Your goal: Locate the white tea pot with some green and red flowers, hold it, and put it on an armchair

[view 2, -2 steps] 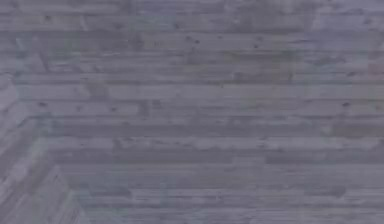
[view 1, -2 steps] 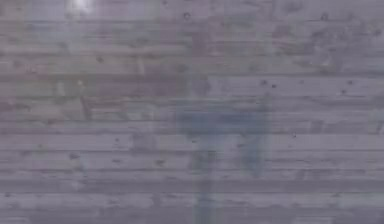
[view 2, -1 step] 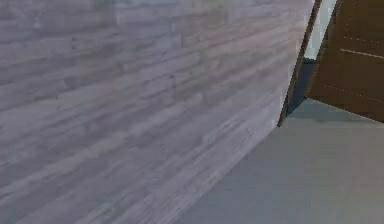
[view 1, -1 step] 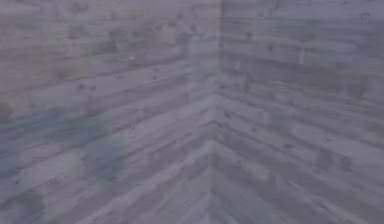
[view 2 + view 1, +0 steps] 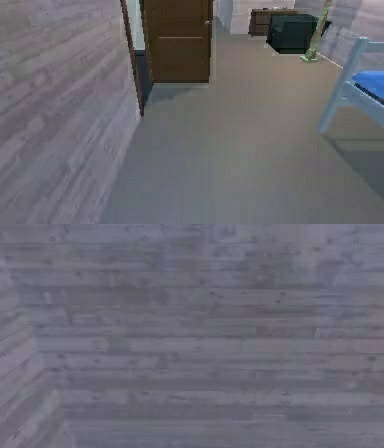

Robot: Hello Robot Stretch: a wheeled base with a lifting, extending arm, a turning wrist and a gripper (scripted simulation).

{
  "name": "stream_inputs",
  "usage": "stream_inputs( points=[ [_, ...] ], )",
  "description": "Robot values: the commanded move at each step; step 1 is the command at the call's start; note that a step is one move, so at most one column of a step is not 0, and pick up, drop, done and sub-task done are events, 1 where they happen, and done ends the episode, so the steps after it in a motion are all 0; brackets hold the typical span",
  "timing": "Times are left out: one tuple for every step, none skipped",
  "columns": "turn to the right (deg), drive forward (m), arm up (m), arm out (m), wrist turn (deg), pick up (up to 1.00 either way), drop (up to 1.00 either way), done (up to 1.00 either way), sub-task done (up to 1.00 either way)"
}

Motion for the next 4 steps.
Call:
stream_inputs(
  points=[
    [45.0, 0.00, 0.00, 0.00, 0.0, 0.00, 0.00, 0.00, 0.00],
    [39.0, 0.00, 0.00, 0.00, 0.0, 0.00, 0.00, 0.00, 0.00],
    [0.0, 1.00, 0.00, 0.00, 0.0, 0.00, 0.00, 0.00, 0.00],
    [0.0, 1.00, 0.00, 0.00, 0.0, 0.00, 0.00, 0.00, 0.00]
  ],
)
